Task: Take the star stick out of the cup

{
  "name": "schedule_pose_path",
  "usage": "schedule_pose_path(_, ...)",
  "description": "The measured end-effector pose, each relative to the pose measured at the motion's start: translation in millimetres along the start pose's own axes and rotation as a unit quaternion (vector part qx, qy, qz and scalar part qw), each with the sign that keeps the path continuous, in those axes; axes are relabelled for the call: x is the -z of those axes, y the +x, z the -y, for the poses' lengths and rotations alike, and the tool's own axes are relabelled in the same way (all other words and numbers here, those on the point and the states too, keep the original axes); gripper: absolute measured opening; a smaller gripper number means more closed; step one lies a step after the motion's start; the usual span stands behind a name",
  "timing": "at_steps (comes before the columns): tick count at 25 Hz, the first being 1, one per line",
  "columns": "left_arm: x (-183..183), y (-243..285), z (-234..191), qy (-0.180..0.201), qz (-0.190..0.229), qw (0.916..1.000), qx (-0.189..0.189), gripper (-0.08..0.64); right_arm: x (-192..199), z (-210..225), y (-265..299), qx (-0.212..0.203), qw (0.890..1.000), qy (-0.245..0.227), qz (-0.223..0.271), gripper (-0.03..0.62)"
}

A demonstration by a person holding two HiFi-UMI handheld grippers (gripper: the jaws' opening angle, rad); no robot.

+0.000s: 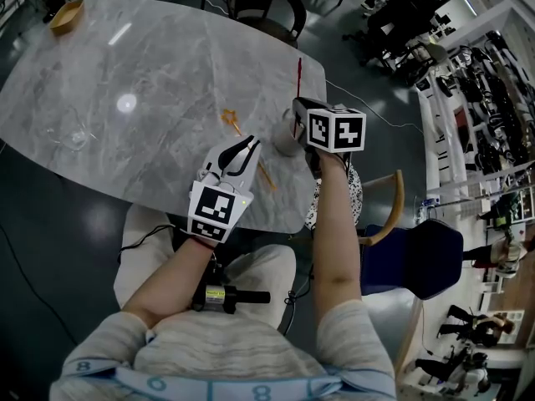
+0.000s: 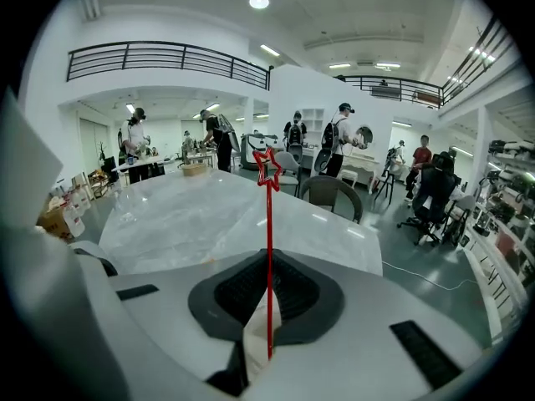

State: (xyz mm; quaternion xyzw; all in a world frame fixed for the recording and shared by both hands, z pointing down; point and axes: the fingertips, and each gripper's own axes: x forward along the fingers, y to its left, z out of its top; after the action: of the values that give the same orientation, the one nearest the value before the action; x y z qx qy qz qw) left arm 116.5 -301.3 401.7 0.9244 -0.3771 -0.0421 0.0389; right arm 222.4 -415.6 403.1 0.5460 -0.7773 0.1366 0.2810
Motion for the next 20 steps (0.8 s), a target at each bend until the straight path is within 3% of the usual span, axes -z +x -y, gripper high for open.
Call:
schedule_pose_path(11, -6, -5, -1, 0.003, -0.002, 1.0, -0.001, 0.037, -58, -26, -46, 0.0, 0.997, -0.054, 0.055, 0.017)
schedule_pose_path(16, -4, -4, -1, 0.006, -0.003, 1.0, -0.002, 0.037, -79, -53, -75, -0.042, 0.994, -0.06, 0.081, 0.017)
schedule_pose_path(20, -5, -5, -1, 0.007, -0.002, 1.0, -0.005, 0.037, -69, -74, -84, -0.091, 0.993, -0.045, 0.055, 0.017)
